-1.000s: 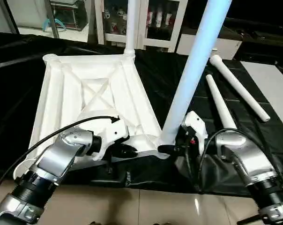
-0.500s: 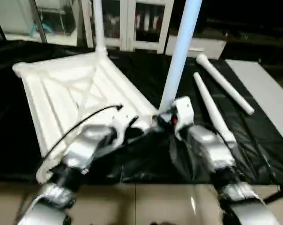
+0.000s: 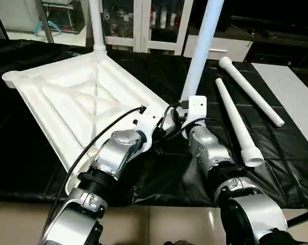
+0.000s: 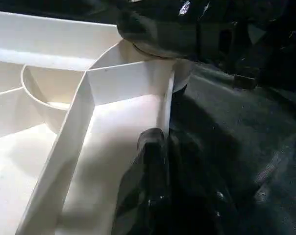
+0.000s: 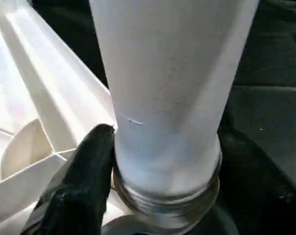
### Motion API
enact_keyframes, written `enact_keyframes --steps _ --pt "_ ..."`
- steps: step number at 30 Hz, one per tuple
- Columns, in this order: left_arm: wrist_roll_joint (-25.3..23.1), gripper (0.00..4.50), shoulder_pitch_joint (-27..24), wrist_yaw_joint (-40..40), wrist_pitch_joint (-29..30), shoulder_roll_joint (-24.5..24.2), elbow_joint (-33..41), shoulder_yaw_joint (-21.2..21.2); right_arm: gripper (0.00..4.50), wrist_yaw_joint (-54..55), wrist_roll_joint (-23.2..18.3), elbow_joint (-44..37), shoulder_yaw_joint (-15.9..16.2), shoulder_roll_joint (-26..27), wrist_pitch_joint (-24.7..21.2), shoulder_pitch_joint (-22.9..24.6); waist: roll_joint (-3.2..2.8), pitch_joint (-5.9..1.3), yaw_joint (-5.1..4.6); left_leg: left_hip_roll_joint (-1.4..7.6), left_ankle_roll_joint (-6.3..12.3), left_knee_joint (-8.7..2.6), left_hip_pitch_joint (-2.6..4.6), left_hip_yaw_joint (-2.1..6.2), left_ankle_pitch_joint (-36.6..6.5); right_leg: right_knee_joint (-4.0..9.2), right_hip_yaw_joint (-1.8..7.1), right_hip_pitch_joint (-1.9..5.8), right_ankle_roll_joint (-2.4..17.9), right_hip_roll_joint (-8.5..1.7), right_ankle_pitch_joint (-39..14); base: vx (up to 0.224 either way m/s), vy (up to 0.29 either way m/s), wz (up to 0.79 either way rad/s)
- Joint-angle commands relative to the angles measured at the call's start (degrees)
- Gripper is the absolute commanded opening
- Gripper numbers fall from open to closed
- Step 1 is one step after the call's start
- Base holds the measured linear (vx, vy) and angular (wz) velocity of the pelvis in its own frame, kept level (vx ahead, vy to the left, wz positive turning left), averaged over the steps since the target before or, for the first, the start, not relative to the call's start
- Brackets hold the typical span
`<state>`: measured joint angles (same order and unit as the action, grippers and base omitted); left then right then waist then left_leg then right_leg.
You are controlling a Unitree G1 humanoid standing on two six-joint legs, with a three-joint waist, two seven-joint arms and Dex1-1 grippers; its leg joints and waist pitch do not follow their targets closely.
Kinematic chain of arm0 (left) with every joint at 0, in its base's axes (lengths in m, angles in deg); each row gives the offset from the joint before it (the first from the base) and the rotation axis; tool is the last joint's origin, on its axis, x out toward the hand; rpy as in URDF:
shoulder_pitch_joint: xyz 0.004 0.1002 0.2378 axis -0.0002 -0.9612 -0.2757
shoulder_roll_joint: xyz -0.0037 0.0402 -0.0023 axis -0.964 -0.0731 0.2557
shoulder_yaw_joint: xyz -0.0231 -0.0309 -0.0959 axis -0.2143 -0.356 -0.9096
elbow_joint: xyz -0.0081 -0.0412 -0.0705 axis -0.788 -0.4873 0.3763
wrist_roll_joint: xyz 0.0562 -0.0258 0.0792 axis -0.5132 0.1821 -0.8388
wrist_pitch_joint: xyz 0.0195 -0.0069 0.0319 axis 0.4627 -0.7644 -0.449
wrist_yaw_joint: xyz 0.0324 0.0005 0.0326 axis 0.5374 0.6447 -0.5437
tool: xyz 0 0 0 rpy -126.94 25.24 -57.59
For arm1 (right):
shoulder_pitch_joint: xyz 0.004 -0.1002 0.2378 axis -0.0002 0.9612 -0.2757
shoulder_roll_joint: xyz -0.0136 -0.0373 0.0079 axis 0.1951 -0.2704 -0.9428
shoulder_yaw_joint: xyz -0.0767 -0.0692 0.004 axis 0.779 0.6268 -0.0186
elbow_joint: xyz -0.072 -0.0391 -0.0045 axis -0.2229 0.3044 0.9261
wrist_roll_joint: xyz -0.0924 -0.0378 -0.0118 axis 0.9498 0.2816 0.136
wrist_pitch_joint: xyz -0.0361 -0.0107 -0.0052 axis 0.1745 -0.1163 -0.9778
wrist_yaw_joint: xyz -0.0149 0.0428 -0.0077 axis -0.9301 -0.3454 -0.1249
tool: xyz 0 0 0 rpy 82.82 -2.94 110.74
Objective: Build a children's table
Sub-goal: Rotate leg to tighten
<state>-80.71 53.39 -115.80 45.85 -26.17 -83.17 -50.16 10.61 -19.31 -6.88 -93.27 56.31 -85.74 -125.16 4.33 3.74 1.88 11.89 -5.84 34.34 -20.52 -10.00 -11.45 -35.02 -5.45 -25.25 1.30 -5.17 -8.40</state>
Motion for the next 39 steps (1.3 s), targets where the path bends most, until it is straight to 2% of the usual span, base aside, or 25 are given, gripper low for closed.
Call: enact_keyframes --steps 1,4,5,6,7,8,10,11,13,14,16,17,19,21,27,34,36,39 --pt "-1.01 0.00 0.12 1.28 -2.69 -1.25 -0.31 -1.43 3.29 -9.49 -1.23 -3.43 3.54 3.24 2.02 1.26 -0.26 -4.45 0.33 0.67 6.48 -3.47 -0.32 -0.39 -4.38 2.89 2.80 4.44 12.55 -2.72 -5.69 0.000 0.000 0.00" --pt "-0.72 0.00 -1.27 -3.58 -3.70 -3.18 1.94 0.51 3.61 -12.42 -0.90 -6.72 4.57 1.38 1.79 3.35 -0.32 -4.30 0.06 0.78 6.36 -3.62 -0.60 -0.24 -5.56 3.11 2.82 4.71 12.09 -2.76 -7.91 0.000 0.000 0.00" --pt "-0.72 0.00 -1.27 -3.58 -3.70 -3.18 1.94 0.51 3.73 -12.42 -0.90 -6.72 4.57 1.38 1.79 3.35 -0.34 -4.27 0.02 0.81 6.16 -3.68 -0.57 -0.15 -5.85 3.28 2.79 4.73 11.88 -2.82 -8.68 0.000 0.000 0.00" --pt "-0.23 0.00 -2.71 -7.80 -3.98 -5.11 4.15 1.93 3.81 -16.13 -0.90 -10.22 5.83 -0.83 0.67 5.42 -0.65 -4.12 -0.25 0.90 5.23 -3.80 -0.37 -0.07 -7.08 3.55 2.84 4.57 11.68 -2.84 -10.97 0.000 0.000 0.00" --pt "0.24 0.00 -3.75 -10.37 -3.63 -6.51 5.70 2.64 3.87 -19.48 -1.07 -13.07 6.88 -2.75 -0.47 7.04 -0.58 -4.02 -0.20 0.98 5.02 -3.82 -0.28 -0.10 -7.81 3.77 2.87 4.51 11.42 -2.86 -11.81 0.000 0.000 0.00" --pt "0.69 0.00 -4.68 -12.58 -3.26 -7.81 7.10 3.22 3.95 -22.77 -1.23 -15.74 7.87 -4.64 -1.55 8.50 -0.76 -3.96 -0.06 1.11 4.71 -3.88 -0.16 0.00 -8.13 3.73 2.89 4.58 11.21 -2.72 -12.02 0.000 0.000 0.00" --pt "1.29 0.00 -6.16 -16.63 -3.87 -10.25 9.35 4.38 4.17 -27.93 -1.67 -20.46 9.22 -8.29 -3.57 10.95 -0.85 -3.90 0.03 1.28 4.56 -3.92 0.10 -0.17 -8.21 3.69 3.04 4.14 11.72 -2.62 -11.59 0.000 0.000 0.00" --pt "1.67 0.00 -6.94 -19.09 -4.16 -11.85 10.66 5.07 4.25 -31.49 -2.20 -23.46 9.85 -10.68 -5.04 12.45 -0.72 -3.81 0.24 1.21 4.29 -3.96 0.25 -0.12 -8.23 3.80 2.94 4.26 11.75 -2.44 -11.95 0.000 0.000 0.00" --pt "2.13 0.00 -7.73 -21.82 -4.80 -13.55 12.05 5.76 4.39 -35.10 -2.68 -26.42 10.45 -13.20 -6.59 13.92 -0.89 -3.67 0.57 1.29 4.14 -4.06 0.34 -0.18 -8.88 3.74 3.10 4.17 12.02 -2.55 -11.92 0.000 0.000 0.00" --pt "3.34 0.00 -9.01 -26.50 -6.08 -16.21 14.49 6.64 4.46 -40.62 -3.36 -30.65 11.53 -17.12 -9.27 15.99 -1.12 -3.75 0.78 1.24 3.88 -4.08 0.47 -0.12 -9.19 3.72 3.10 4.27 12.07 -2.47 -11.86 0.000 0.000 0.00" --pt "5.10 0.00 -10.59 -32.05 -6.72 -19.25 17.89 7.39 4.46 -46.68 -4.09 -35.47 13.21 -21.94 -12.38 18.25 -1.17 -3.61 1.37 1.41 4.13 -4.15 0.53 -0.16 -8.85 3.57 3.24 4.34 12.34 -2.48 -10.81 0.000 0.000 0.00" --pt "5.10 0.00 -10.59 -32.05 -6.72 -19.25 17.89 7.39 4.46 -46.68 -4.09 -35.47 13.21 -21.94 -12.38 18.25 -1.17 -3.61 1.37 1.41 4.13 -4.15 0.53 -0.16 -8.85 3.57 3.24 4.34 12.34 -2.48 -10.81 0.000 0.000 0.00" --pt "6.28 0.00 -11.54 -35.54 -6.40 -21.10 20.30 7.67 4.46 -51.11 -4.80 -38.84 14.54 -25.45 -14.47 19.78 -1.07 -3.44 1.61 1.29 3.32 -4.32 0.48 -0.21 -11.51 4.04 3.18 4.22 11.67 -2.54 -14.78 0.000 0.000 0.00" --pt "7.44 0.00 -12.37 -39.80 -5.65 -23.45 22.74 8.56 4.46 -59.18 -6.10 -43.18 16.75 -30.62 -17.30 21.95 -1.01 -3.24 1.82 1.41 2.62 -4.40 0.78 -0.06 -13.76 4.58 3.20 4.03 10.23 -2.66 -19.08 0.000 0.000 0.00" --pt "7.30 0.00 -12.17 -39.69 -5.92 -23.42 22.63 8.88 4.46 -59.80 -6.18 -44.98 17.51 -30.67 -19.40 22.17 -0.71 -3.33 2.03 1.35 1.97 -4.40 0.44 0.07 -13.15 4.68 3.16 3.94 9.25 -2.81 -20.64 0.000 0.000 0.00" --pt "6.59 0.00 -12.00 -39.53 -5.63 -23.03 22.76 8.97 4.46 -59.55 -5.82 -44.57 18.44 -29.30 -19.69 21.32 -0.60 -3.49 1.94 1.30 1.83 -4.34 0.10 0.13 -11.13 4.28 3.12 4.21 9.58 -2.75 -18.19 0.000 0.000 0.00" --pt "6.57 0.00 -11.95 -39.57 -5.69 -23.05 22.64 8.93 4.46 -59.71 -5.68 -44.55 18.43 -29.31 -19.74 21.30 -0.66 -3.52 1.89 1.31 1.91 -4.29 0.19 0.09 -10.99 4.30 3.14 4.16 9.68 -2.76 -18.04 0.000 0.000 0.00" --pt "6.56 0.00 -11.96 -39.48 -5.78 -23.16 22.54 8.92 4.19 -60.61 -5.39 -44.67 18.80 -29.81 -19.92 21.56 -0.61 -3.54 1.83 1.29 1.95 -4.27 0.19 0.10 -11.14 4.34 3.11 4.19 9.43 -2.75 -18.64 0.000 0.000 0.00"
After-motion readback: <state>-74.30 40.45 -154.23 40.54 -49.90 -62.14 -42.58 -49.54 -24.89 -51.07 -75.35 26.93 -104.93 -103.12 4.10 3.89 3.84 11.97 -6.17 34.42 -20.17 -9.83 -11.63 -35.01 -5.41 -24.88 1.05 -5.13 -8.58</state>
